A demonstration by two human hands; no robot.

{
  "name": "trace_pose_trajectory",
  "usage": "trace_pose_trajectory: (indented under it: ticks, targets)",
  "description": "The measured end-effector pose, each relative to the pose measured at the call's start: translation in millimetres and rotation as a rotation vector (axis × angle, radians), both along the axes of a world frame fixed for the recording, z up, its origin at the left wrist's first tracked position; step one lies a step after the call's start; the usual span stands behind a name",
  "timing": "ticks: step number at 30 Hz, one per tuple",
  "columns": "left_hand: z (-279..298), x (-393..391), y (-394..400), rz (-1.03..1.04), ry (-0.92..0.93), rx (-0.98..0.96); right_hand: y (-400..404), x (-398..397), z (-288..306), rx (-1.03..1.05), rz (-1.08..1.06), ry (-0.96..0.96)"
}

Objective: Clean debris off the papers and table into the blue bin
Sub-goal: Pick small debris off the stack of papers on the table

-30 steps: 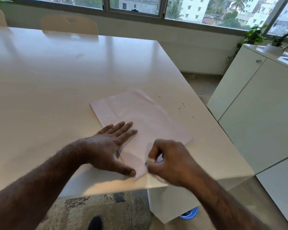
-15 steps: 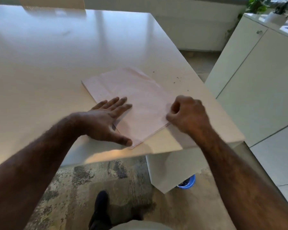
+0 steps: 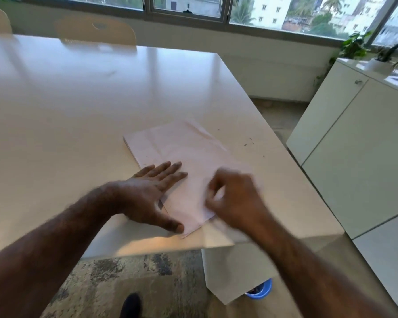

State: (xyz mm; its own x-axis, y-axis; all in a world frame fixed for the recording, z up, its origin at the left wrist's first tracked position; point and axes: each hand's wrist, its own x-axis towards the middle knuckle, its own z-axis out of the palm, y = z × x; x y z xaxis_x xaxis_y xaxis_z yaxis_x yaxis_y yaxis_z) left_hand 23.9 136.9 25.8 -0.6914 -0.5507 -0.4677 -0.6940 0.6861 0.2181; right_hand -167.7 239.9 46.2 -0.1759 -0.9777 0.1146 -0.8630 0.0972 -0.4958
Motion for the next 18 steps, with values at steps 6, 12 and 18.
trace_pose_trajectory:
  ticks: [6, 12, 18]
  targets:
    - [-0.5, -1.3, -3.9, -0.009, 0.005, -0.005, -28.5, -59.9, 2.1, 0.035, -0.264, 0.092]
    - [-1.0, 0.1, -2.3, -0.003, 0.008, -0.004, -5.2, -3.0, -7.8, 0.025, 0.096, -0.013]
    - [-2.0, -1.0, -1.8, -0.024, 0.0, -0.011, -33.4, -42.3, 1.7, -0.039, -0.24, 0.065]
